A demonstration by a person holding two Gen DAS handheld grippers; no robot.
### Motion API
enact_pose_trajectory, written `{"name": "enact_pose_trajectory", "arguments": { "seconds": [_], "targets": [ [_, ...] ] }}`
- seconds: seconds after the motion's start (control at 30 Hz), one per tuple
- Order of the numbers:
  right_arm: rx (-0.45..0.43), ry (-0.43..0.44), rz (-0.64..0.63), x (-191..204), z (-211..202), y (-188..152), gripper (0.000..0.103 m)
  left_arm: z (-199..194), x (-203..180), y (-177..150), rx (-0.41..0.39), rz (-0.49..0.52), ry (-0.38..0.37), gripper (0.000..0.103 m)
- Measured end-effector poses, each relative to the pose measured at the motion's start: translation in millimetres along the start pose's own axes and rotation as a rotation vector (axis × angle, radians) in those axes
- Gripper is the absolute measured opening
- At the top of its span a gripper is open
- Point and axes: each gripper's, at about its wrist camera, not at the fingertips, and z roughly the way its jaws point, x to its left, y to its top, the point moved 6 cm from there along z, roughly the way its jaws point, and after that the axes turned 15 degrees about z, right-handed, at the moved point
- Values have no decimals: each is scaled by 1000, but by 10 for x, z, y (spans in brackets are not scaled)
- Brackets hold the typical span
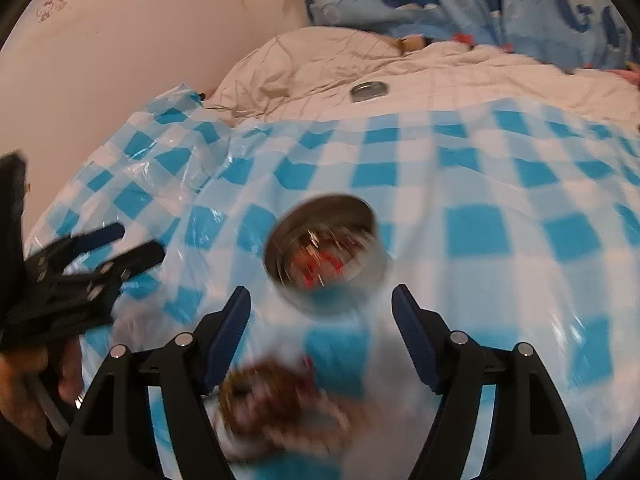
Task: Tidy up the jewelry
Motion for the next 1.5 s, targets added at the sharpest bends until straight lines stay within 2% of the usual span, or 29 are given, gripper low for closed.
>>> {"name": "enact_pose_trajectory", "arguments": {
  "seconds": [0.07, 0.17, 0.27, 0.4, 0.47, 0.63, 0.77, 1.5],
  "targets": [
    [-22, -24, -7, -82, -156, -143, 77, -40, -109, -43, 3, 39, 8, 89],
    [-66, -66, -3, -230, -350, -339, 79, -123, -243, -177, 13, 68, 17, 91],
    [-108, -110, 59, -394, -448, -411, 86, -159, -354, -245, 18, 87, 19, 91],
    [-253, -234, 136, -617, -522, -381, 94, -152, -418, -239, 23, 113, 54, 91],
    [-289, -274, 183, -723, -487, -404, 94, -227, -424, -186, -6, 98, 44, 91],
    [-245, -333, 237, -884, -327, -455, 95, -394, -367, -80, -58, 71, 43, 94],
    [-276, -339, 265, -933, -396, -469, 95, -471, -308, -74, -77, 47, 40, 95],
    [-254, -333, 251, -907, -323, -483, 96, -356, -510, -50, -49, 86, 16, 95]
  ]
}}
